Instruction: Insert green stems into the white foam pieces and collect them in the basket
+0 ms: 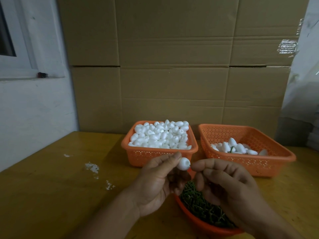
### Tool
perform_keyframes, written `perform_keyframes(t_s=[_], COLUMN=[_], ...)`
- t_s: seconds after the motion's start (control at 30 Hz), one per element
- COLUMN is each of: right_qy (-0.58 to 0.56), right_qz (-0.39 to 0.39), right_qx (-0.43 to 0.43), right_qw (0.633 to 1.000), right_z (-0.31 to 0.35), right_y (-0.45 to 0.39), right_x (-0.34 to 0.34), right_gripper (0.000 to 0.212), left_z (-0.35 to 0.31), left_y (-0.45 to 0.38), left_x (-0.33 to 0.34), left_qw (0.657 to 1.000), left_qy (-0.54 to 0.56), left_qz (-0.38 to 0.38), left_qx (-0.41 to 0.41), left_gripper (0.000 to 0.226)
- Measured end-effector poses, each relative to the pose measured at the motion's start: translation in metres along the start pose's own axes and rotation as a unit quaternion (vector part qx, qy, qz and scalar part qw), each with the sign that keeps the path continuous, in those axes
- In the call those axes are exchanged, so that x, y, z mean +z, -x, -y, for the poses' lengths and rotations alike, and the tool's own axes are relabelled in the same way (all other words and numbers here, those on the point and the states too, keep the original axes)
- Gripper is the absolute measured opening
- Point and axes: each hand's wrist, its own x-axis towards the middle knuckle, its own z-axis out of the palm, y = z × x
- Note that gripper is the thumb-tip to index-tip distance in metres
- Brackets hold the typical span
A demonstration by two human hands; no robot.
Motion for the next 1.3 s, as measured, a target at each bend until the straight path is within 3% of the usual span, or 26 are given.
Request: perform_keyframes(t_s=[0.4, 0.53, 0.63, 0.9, 1.13, 1.3], right_qy=[0.012, 0.082, 0.172, 0.346, 0.404, 0.41], right_qz=[-0.022, -0.044, -0.058, -0.067, -0.152, -0.146], right_qx=[0.004, -0.009, -0.032, -0.059, -0.079, -0.099], right_qw=[1.0, 0.996, 0.983, 0.934, 0.898, 0.895], right_z=[-0.003, -0.003, -0.005, -0.006, -0.009, -0.008], right_y=[0.0, 0.001, 0.003, 0.008, 0.006, 0.007], right_x=[0.004, 0.003, 0.0, 0.008, 0.008, 0.011], right_gripper=[0.023, 0.015, 0.021, 0.04, 0.003, 0.014], left_z=[0.001, 0.001, 0.002, 0.007, 0.011, 0.013], left_y=[0.002, 0.001, 0.0, -0.001, -0.004, -0.004], left_x=[0.002, 0.002, 0.001, 0.001, 0.002, 0.002], left_qw=[1.0, 1.0, 1.0, 0.997, 0.987, 0.98], left_qy=[-0.025, -0.005, -0.013, -0.043, -0.091, -0.116], left_qz=[0.003, 0.004, 0.007, 0.008, -0.037, -0.043], left_qx=[0.013, 0.013, 0.019, 0.068, 0.128, 0.157], left_gripper=[0.041, 0.028, 0.016, 0.023, 0.027, 0.028])
